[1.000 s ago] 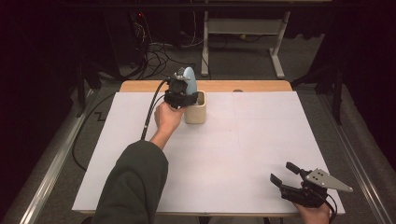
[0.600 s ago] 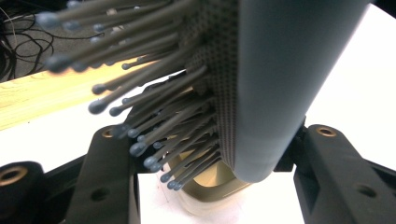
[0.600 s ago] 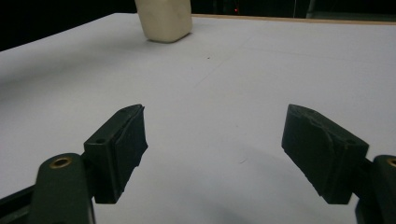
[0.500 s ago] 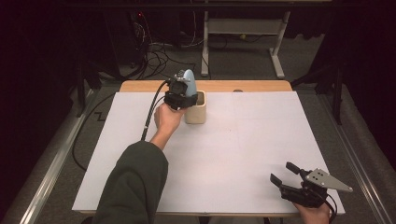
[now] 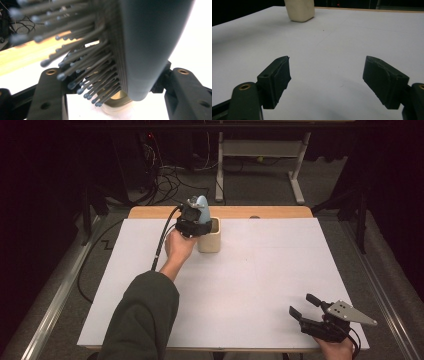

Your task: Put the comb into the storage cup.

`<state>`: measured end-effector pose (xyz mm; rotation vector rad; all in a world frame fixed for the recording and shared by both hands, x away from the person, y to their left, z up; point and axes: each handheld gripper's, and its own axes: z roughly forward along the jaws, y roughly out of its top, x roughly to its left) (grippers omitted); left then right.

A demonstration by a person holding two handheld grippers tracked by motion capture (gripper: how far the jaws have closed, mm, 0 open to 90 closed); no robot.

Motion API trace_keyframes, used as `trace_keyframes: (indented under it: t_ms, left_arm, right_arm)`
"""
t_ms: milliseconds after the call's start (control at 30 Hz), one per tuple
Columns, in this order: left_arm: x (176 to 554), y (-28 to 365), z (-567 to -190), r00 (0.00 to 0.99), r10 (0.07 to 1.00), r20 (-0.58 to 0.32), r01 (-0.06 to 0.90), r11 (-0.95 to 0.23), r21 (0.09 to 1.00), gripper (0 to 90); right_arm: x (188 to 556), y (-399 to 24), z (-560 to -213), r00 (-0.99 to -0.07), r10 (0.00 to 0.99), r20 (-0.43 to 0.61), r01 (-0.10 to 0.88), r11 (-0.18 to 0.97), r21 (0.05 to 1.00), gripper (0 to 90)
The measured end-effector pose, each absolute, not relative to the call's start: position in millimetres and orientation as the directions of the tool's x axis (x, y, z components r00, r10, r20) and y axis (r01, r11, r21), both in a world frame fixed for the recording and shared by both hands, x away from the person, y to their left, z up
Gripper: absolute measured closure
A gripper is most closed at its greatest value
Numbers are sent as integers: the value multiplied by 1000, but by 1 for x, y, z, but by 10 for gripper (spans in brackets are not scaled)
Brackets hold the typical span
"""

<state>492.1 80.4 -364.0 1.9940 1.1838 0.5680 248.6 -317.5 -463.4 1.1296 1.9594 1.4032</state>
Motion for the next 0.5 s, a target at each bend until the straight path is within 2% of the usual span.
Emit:
trace_keyframes:
  t_ms: [200,500]
  left_arm:
    - [493,84,-365,466,885,-3,569,-296,767,363]
    - [492,89,-360,459,888,-23,576,-278,769,353]
  right_arm:
    - [249,-318,-463,-546,833,84,346,133,929,229]
    - [249,-318,-463,-547,833,84,347,134,928,231]
